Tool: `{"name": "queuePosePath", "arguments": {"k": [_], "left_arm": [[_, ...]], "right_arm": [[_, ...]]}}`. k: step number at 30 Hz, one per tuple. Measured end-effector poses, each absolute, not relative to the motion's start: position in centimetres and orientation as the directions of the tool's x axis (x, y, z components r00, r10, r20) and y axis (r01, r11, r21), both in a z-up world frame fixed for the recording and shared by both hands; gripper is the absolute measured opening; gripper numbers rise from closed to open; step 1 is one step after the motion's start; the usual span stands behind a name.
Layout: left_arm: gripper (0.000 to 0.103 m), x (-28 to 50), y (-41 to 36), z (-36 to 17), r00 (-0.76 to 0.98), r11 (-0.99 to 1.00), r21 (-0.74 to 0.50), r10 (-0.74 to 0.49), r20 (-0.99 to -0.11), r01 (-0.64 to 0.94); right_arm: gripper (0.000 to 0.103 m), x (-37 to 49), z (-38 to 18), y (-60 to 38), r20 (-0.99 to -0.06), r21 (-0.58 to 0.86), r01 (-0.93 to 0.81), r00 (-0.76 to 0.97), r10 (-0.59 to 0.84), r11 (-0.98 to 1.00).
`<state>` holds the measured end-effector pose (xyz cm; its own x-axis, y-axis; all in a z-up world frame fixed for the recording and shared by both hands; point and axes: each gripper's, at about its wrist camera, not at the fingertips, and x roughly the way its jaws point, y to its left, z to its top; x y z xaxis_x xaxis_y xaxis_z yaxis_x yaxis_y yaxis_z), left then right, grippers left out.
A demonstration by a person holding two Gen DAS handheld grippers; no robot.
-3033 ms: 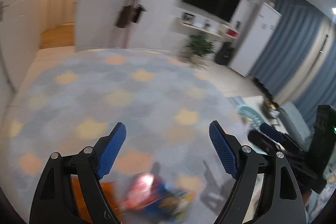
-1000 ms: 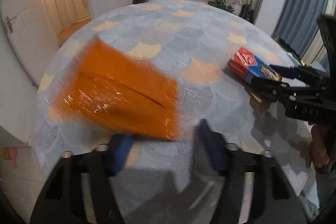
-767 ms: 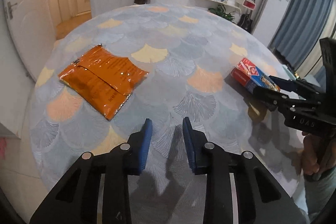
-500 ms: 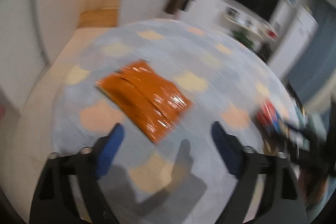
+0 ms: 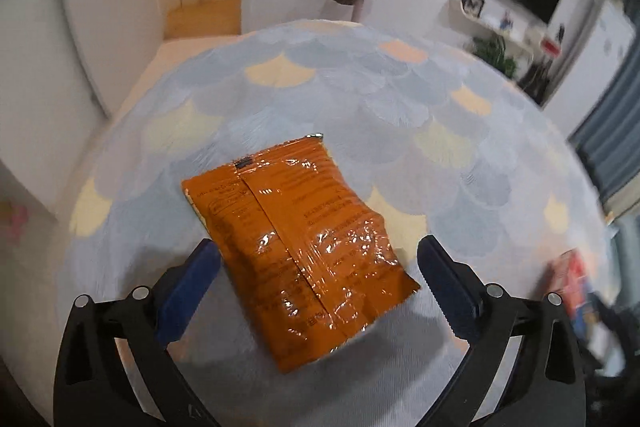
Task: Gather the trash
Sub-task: 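Grasp the orange snack bag with the left tool while the right tool grasps the tiger-print box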
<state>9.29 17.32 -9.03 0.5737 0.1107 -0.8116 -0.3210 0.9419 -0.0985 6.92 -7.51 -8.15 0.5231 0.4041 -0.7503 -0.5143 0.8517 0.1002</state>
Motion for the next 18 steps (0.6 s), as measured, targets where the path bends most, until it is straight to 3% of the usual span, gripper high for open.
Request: {"name": "queuePosePath", "arguments": {"k": [6,8,10,11,13,18], "left_arm": [[0.095,11.4,16.9,-9.0,0.555,0.947,-0.017,0.174,-0.813,-0.322],[0.091,11.6,16.8,-8.8,0.556,0.946,-0.005,0.187,-0.81,-0.325],[0.072,11.5,16.6,-8.5,0.561,0.949,0.009,0.195,-0.805,-0.316],[0.069,11.4,16.6,-8.3,0.567,0.953,-0.01,0.172,-0.806,-0.302],[0.046,11.2,16.6,-8.0,0.572,0.956,-0.005,0.17,-0.803,-0.292],[0.039,10.8,15.8,-7.2,0.628,0.97,-0.12,0.042,-0.777,-0.213]], "right_arm": [[0.064,7.5,-8.0,-8.0,-0.751,0.109,-0.503,0.524,0.402,0.858],[0.064,7.6,-8.0,-8.0,-0.751,0.106,-0.501,0.526,0.399,0.859],[0.064,7.8,-7.9,-8.1,-0.75,0.107,-0.497,0.529,0.398,0.861],[0.064,7.9,-7.7,-8.2,-0.748,0.109,-0.494,0.531,0.398,0.863],[0.064,8.1,-7.5,-8.5,-0.742,0.115,-0.486,0.538,0.401,0.866],[0.063,8.6,-6.4,-9.5,-0.717,0.122,-0.46,0.572,0.398,0.879]]}}
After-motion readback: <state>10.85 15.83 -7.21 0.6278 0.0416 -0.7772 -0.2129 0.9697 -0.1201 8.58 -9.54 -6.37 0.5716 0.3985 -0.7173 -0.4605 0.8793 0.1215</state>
